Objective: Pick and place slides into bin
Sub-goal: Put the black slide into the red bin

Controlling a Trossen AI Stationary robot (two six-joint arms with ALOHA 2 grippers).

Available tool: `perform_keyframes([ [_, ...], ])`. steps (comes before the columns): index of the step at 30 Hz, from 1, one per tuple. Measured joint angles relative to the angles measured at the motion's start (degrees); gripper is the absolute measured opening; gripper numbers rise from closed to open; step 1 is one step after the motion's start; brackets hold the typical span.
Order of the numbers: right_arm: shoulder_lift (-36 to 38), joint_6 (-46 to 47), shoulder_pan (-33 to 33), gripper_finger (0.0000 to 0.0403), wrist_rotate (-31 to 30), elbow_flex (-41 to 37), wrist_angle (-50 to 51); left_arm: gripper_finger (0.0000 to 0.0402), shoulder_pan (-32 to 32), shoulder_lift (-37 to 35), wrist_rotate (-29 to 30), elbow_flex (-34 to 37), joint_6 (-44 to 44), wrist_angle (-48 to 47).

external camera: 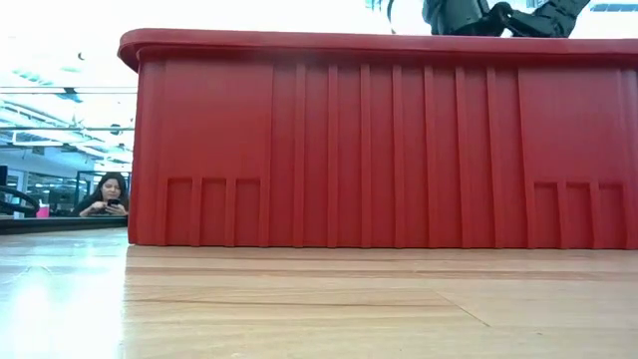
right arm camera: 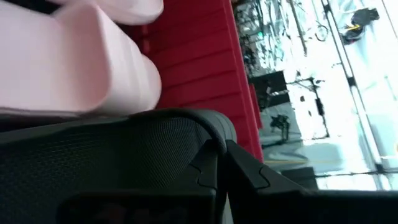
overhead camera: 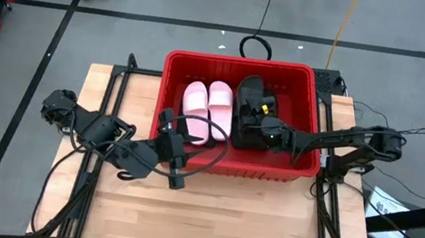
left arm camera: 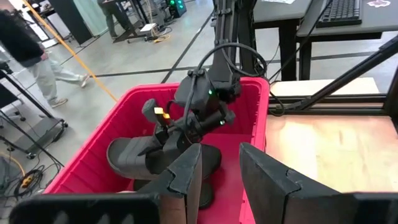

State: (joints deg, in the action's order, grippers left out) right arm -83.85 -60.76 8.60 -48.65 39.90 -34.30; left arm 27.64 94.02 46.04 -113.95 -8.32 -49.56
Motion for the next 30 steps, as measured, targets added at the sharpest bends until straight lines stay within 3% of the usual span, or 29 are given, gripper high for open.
perform_keyframes([
  [13,1.0,-9.2,-1.5,0.0003,-3.8,0.9,-9.0,0.0113,-0.7,0.0,-1.5,0.0,0.0,0.1],
  [24,-1.6,1.6,-1.5,0.0002,0.2,1.8,-3.8,0.0113,-0.7,0.0,-1.5,0.0,0.3,0.1],
  [30,-4.2,2.5,-0.4,0.0002,0.8,1.8,-4.2,0.0113,-0.7,0.0,-1.5,0.0,0.3,0.1],
])
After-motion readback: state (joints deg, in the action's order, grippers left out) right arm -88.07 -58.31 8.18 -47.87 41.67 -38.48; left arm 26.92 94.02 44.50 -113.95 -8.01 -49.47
